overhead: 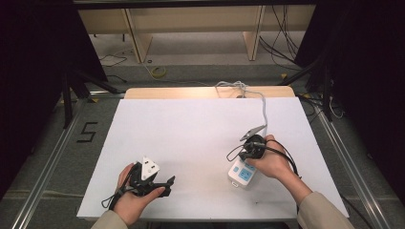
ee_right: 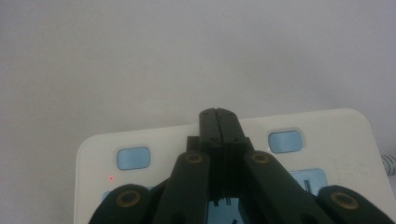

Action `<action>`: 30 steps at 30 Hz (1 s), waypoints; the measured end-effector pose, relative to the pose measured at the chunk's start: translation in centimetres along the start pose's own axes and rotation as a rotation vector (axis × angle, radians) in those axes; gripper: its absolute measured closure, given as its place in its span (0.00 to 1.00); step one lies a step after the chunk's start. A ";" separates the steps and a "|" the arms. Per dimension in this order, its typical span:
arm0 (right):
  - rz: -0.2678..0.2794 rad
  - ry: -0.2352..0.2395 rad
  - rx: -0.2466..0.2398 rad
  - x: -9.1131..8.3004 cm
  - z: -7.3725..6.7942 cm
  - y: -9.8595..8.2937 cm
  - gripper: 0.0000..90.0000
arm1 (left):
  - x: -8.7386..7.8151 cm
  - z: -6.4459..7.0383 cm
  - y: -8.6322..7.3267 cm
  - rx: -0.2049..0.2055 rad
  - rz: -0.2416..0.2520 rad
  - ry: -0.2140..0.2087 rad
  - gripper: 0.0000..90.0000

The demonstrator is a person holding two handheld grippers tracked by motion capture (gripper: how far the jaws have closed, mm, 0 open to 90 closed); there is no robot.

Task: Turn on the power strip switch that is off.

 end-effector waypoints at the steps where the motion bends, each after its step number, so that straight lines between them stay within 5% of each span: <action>1: 0.001 -0.001 -0.003 0.0 0.0 0.0 1.00 | 0.0 0.0 0.0 0.000 0.000 0.000 0.18; 30: 0.078 0.004 -0.012 -1.7 -0.2 -0.7 0.87 | 0.0 -0.1 0.0 -0.003 -0.001 0.001 0.18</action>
Point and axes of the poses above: each handheld gripper's, and its own axes: x roughly forward along the jaws, y roughly out of its top, z roughly to its right, the point moved 3 cm from there along x, roughly forward along the jaws, and after that the axes turned 12 degrees about y, right-handed, at the moved point
